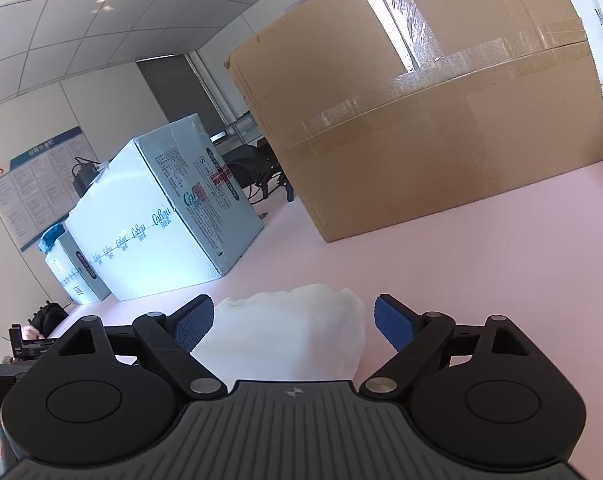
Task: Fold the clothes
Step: 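Open both grippers and reposition them over the folded shirt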
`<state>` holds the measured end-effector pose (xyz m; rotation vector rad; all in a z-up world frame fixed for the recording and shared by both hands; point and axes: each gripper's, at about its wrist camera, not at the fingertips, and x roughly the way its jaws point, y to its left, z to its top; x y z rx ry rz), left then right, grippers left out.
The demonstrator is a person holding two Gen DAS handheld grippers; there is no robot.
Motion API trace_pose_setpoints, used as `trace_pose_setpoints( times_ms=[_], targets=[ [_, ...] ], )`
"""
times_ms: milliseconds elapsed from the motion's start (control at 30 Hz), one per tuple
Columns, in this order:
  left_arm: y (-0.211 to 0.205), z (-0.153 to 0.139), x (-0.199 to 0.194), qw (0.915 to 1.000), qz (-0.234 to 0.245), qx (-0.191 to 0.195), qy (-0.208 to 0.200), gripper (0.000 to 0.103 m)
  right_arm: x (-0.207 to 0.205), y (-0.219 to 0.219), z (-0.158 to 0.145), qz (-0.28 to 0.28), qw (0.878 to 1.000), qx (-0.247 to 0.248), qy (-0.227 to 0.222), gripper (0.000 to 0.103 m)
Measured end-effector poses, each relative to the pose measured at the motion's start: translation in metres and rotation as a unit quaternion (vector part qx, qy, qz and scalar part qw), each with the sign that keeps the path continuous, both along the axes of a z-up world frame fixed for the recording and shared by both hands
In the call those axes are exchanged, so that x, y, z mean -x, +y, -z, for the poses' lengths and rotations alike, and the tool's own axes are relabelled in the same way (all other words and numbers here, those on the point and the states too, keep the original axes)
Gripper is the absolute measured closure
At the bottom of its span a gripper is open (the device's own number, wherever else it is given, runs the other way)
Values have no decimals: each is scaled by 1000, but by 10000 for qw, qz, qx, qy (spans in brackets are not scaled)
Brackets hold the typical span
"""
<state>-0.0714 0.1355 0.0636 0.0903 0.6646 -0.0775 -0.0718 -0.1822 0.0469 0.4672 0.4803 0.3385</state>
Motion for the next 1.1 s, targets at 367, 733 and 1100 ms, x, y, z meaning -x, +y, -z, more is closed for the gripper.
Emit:
trace_pose_setpoints(
  times_ms=[367,733,1100],
  targets=[
    [30,-16,11,9990,-422,91,-65,19,-11,-3,13,-178,9984,-137,517,16],
    [32,20,-7,9630,593,1913,1803,19,-10,-4,13,-243,9977,-218,599,16],
    [30,28,-6,9387,-236,2706,2125,19,-9,-4,11,-320,9970,-310,635,16]
  ],
)
